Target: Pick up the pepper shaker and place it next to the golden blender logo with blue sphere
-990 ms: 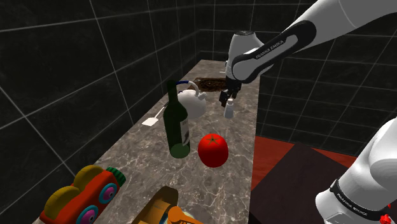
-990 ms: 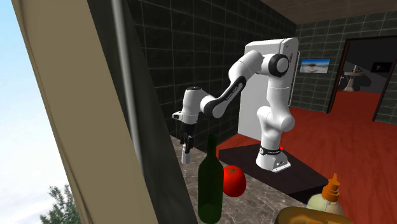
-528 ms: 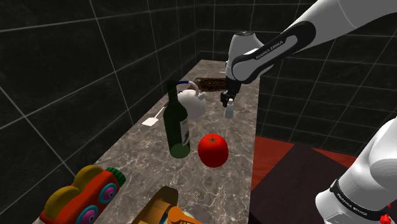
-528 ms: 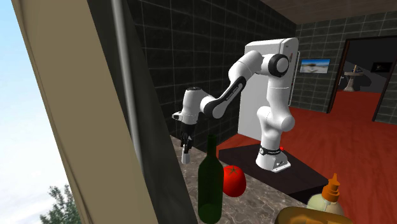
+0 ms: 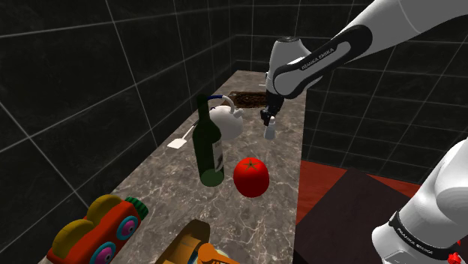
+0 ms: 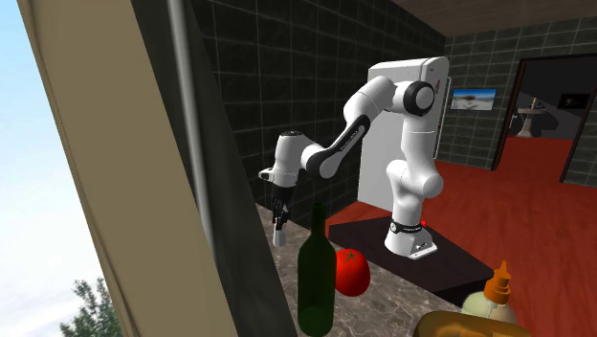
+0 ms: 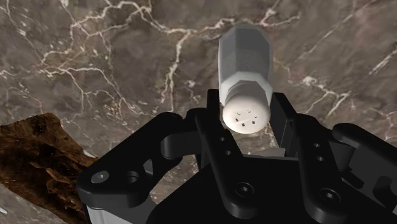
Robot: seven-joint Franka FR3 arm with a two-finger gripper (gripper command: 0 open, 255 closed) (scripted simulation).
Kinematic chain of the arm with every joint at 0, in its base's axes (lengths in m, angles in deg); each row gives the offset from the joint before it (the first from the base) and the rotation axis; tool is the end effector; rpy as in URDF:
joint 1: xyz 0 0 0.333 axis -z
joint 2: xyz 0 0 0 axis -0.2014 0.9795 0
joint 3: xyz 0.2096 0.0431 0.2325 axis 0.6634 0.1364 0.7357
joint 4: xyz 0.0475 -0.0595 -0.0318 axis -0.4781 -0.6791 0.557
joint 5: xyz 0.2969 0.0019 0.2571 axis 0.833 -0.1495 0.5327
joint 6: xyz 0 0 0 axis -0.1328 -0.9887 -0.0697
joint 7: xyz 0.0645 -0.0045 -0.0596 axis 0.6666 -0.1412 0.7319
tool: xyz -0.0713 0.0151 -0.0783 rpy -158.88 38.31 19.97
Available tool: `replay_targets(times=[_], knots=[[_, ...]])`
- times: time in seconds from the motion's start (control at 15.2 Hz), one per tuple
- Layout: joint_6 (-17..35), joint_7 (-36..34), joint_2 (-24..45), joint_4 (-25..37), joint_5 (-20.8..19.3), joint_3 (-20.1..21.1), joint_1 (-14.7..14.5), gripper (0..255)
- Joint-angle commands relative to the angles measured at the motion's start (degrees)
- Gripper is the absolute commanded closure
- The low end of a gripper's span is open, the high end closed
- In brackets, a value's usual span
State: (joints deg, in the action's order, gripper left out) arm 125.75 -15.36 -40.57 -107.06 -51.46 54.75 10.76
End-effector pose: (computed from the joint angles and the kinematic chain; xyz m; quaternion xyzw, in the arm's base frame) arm 0.5395 0.0027 0.3609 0.9941 0.0661 0.0782 0.0359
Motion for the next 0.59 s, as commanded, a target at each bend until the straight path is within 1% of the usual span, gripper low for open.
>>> replay_targets(times=[0.0, 0.53], knots=[[0.00, -0.01, 0.03, 0.00, -0.01, -0.01, 0.01, 255], [-6.05, 0.63, -3.35, 2.69, 0.53, 0.07, -0.06, 255]])
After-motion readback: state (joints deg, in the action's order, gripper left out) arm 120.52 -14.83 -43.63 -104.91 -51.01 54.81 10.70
